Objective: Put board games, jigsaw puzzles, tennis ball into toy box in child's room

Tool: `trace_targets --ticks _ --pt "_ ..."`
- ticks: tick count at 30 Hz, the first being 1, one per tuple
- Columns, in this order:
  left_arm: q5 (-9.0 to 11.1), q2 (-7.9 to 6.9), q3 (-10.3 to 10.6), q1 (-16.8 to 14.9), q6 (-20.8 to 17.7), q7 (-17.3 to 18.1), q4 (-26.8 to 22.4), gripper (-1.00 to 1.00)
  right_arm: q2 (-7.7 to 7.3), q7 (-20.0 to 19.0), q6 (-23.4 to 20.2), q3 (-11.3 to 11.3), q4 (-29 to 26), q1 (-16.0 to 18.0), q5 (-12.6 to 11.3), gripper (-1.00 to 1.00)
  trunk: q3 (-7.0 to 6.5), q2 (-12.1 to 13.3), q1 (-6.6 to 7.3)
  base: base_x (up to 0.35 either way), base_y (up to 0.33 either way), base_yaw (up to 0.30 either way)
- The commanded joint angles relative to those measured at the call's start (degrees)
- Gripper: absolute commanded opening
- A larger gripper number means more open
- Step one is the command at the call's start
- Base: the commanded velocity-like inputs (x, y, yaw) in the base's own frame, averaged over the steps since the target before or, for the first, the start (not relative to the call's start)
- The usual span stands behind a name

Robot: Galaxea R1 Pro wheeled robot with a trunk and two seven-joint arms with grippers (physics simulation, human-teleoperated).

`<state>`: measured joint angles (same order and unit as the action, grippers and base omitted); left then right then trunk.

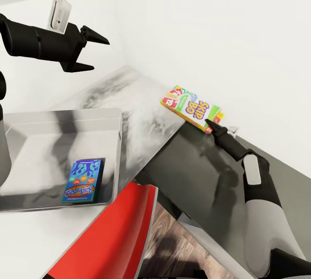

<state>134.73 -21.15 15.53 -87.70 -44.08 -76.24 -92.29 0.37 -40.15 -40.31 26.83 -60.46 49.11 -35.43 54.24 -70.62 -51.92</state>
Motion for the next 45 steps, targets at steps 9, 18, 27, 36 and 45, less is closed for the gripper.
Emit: trace_targets --ticks 9,18,27,36,45 --pt "0.3 -0.22 -0.2 0.0 -0.4 -0.5 0.0 1.0 0.13 -2.3 -0.6 -0.3 -4.9 -0.5 0.0 -1.0 0.04 0.0 0.0 0.0 0.0 0.0" --pt "0.3 -0.95 -0.4 -0.1 -0.4 -0.9 0.0 1.0 0.14 -2.3 -5.4 -3.7 -11.0 -0.7 0.0 -1.0 0.04 0.0 0.0 0.0 0.0 0.0" --pt "0.3 -5.39 -0.6 0.6 -0.6 -0.7 0.0 1.0 -0.01 -2.3 -11.5 -3.8 -15.1 -0.9 0.1 -1.0 0.04 0.0 0.0 0.0 0.0 0.0" --pt "0.3 -7.47 -0.5 1.4 -0.7 -0.3 0.0 1.0 0.0 -2.2 -15.3 -3.8 -19.1 -2.0 0.1 -1.0 0.04 0.0 0.0 0.0 0.0 0.0" --pt "0.3 -9.8 0.5 3.0 -0.5 -1.0 0.2 1.0 -0.17 -3.6 -16.9 -3.2 -18.2 -3.7 0.1 -1.0 0.04 0.0 0.0 0.0 0.0 0.0"
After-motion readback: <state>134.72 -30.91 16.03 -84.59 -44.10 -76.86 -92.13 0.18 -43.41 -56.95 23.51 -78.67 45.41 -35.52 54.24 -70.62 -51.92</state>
